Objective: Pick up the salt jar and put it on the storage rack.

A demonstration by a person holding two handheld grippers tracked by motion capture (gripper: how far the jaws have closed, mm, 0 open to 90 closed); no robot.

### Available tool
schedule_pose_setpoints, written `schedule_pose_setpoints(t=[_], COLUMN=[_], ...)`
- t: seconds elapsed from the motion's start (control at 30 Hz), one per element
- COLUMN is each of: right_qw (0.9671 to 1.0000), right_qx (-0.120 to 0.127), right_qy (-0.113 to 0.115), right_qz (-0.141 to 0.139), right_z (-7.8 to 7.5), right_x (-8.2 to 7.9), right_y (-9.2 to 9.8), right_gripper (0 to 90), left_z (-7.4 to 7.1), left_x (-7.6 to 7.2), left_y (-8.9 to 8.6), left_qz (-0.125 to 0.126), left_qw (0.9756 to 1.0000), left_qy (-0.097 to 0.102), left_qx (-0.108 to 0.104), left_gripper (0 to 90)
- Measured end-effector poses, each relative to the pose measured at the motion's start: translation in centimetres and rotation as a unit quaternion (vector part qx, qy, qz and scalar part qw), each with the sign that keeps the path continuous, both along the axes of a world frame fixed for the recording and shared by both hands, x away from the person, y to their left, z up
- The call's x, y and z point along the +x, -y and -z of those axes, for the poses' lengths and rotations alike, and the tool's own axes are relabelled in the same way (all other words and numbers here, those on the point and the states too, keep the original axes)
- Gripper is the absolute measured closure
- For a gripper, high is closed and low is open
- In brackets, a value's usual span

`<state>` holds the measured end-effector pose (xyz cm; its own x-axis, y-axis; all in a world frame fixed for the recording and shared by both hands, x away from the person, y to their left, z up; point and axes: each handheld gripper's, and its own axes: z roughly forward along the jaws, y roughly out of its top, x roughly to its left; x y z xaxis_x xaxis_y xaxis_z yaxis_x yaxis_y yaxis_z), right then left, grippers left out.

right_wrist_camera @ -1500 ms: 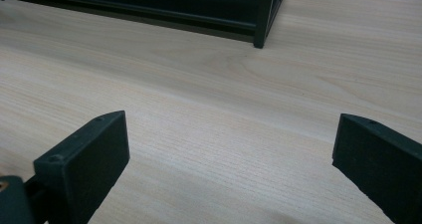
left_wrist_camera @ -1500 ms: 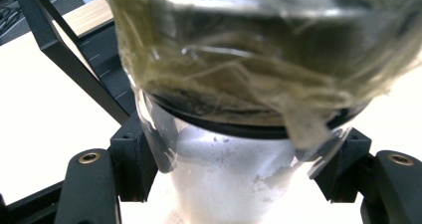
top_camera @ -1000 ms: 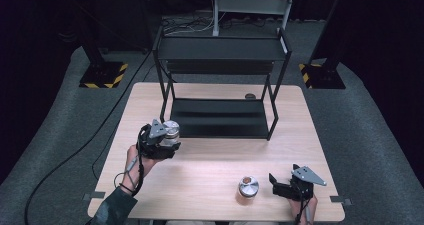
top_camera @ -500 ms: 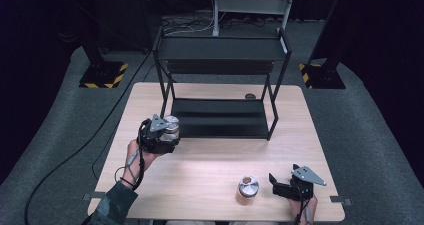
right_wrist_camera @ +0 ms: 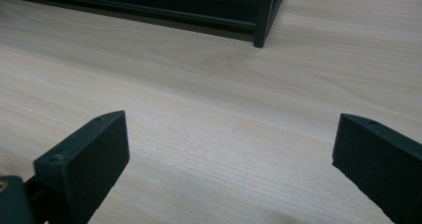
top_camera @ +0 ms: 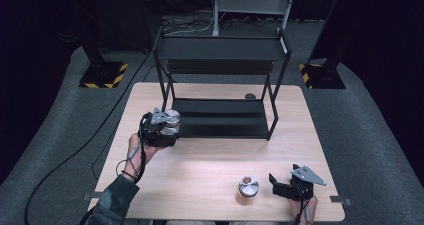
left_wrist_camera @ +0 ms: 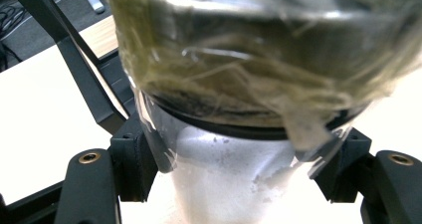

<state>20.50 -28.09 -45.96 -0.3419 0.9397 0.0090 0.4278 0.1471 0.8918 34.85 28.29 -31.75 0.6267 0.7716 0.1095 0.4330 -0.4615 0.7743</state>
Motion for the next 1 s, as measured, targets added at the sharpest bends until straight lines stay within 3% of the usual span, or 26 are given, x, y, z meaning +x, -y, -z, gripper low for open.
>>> schedule_pose_setpoints(t=[1.0], right_qw=[1.0], right_qx=[0.001], right_qy=[0.0], right_qz=[0.0], right_z=[0.0], right_x=[0.0], right_y=[0.0], right_gripper=[0.2], left_z=[-1.6], left_x=[2.4], left_y=[-0.2], left_qz=[-0.013], left_qw=[0.9999], left_qy=[0.006], left_qx=[-0.009], left_gripper=[30.7])
